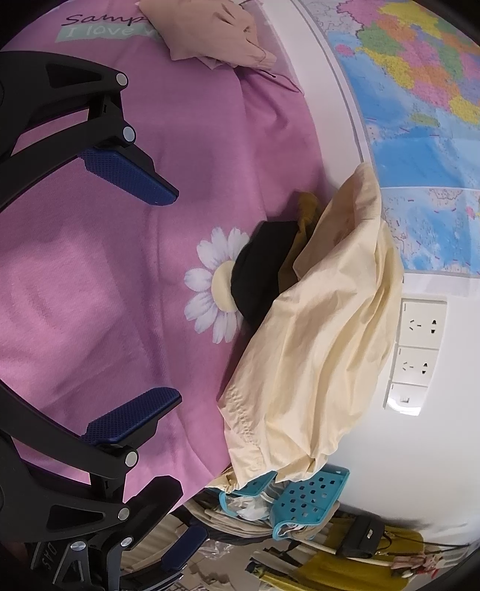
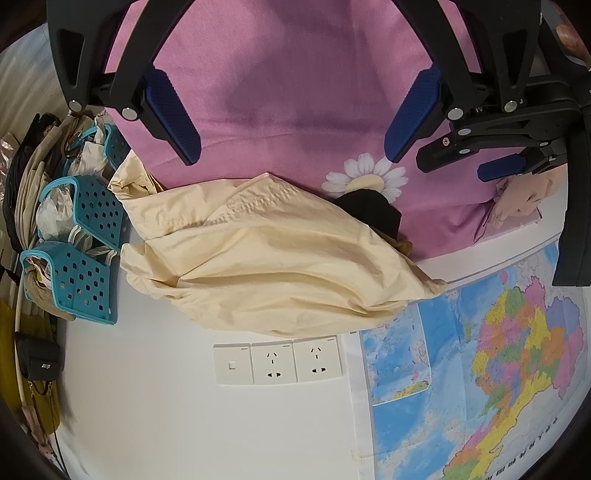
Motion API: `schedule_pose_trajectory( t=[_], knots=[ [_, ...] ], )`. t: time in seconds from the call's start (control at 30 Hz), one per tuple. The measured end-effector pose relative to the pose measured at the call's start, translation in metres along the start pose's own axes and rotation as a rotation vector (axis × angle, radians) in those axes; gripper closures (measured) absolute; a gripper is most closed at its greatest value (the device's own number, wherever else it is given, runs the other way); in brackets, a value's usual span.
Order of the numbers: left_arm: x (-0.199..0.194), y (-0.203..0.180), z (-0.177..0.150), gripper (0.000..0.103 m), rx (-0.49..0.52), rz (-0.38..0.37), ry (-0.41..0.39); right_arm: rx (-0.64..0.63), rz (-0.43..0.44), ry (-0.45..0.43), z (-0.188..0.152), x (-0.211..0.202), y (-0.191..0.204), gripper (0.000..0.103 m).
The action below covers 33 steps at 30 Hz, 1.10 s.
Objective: Fold large clothes
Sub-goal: 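Grasp the pale yellow shirt with the right gripper and lift it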
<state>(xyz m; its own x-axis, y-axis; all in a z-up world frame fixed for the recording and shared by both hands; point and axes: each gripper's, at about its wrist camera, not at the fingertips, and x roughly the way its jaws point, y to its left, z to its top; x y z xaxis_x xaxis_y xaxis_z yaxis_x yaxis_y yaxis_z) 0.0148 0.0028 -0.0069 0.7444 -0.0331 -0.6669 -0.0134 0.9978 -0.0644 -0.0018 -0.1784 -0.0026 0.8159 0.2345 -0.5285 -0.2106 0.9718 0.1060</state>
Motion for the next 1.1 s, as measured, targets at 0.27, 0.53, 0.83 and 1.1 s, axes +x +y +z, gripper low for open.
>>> schedule_pose_trajectory(
  t=[0.27, 0.53, 0.83, 1.1],
  knots=[
    [0.013, 0.016, 0.007, 0.005, -0.027, 0.004, 0.026, -0.056, 0.038, 0.001, 0.016, 0.015, 0.006, 0.006],
    [0.033, 0.066, 0.030, 0.005, -0.081, 0.107, 0.038, -0.201, 0.134, 0.042, 0.080, 0.090, 0.055, 0.006],
    [0.056, 0.121, 0.038, 0.005, -0.155, 0.195, 0.070, -0.474, 0.140, 0.076, 0.125, 0.184, 0.151, 0.007],
    [0.081, 0.148, 0.039, 0.005, -0.180, 0.180, 0.127, -0.598, 0.070, 0.048, 0.147, 0.199, 0.153, 0.091]
  ],
)
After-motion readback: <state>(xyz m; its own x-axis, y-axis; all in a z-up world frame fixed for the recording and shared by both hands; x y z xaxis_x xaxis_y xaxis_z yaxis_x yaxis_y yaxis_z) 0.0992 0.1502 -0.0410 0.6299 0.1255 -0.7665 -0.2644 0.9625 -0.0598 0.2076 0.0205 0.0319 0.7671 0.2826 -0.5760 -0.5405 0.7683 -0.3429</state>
